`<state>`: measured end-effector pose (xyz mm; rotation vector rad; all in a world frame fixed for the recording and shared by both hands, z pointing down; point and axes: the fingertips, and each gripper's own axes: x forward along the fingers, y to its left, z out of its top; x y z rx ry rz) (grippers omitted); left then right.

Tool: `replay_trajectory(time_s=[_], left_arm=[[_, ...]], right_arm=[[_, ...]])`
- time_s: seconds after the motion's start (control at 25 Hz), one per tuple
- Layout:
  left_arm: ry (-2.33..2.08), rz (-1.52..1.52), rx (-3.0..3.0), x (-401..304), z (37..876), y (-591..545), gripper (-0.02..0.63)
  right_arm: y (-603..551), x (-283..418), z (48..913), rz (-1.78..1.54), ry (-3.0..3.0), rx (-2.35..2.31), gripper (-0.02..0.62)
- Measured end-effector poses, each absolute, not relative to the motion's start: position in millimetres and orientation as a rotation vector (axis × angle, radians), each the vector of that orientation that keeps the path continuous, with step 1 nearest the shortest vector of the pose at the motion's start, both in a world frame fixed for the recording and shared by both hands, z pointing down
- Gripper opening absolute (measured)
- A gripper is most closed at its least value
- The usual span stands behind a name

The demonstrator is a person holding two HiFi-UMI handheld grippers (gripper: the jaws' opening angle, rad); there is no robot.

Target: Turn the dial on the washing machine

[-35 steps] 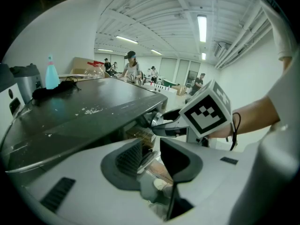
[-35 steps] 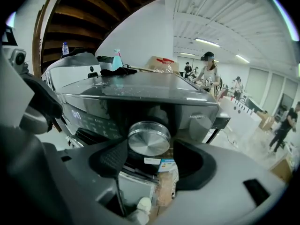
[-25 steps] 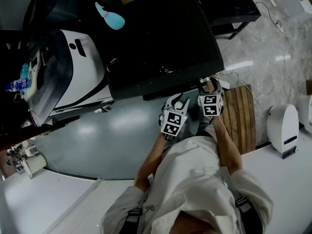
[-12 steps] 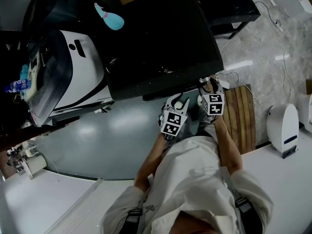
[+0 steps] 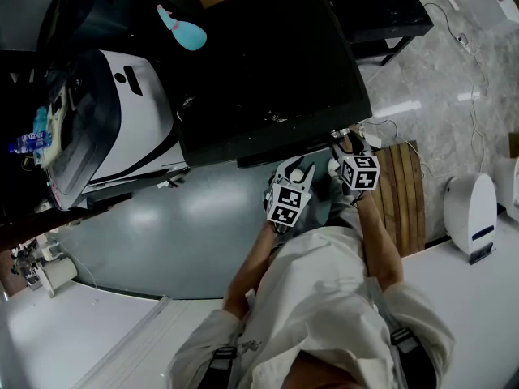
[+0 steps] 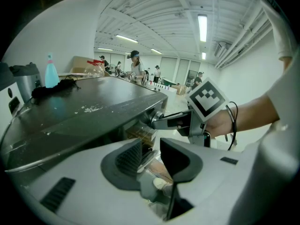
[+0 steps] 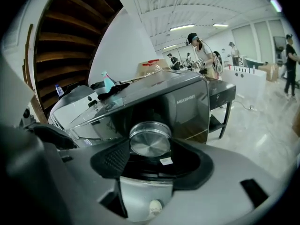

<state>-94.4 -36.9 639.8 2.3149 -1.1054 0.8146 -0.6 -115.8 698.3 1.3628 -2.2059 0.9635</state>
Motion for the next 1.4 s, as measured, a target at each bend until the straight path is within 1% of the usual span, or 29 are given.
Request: replay_trajectory(time_s=[1.0,1.4], left_arm=[[-1.11,0.817,2.307,-93.5,641.5,-34.2,0.126],[-1.109,0.823,2.303,-93.2,642.0,-33.2,0.126]], right_arm=[[-114.7,2.4,701.2,1.421,-2.302,1.369,0.272],[-115.4,4.5,702.4,1.531,-2.32,1.38,0.272]])
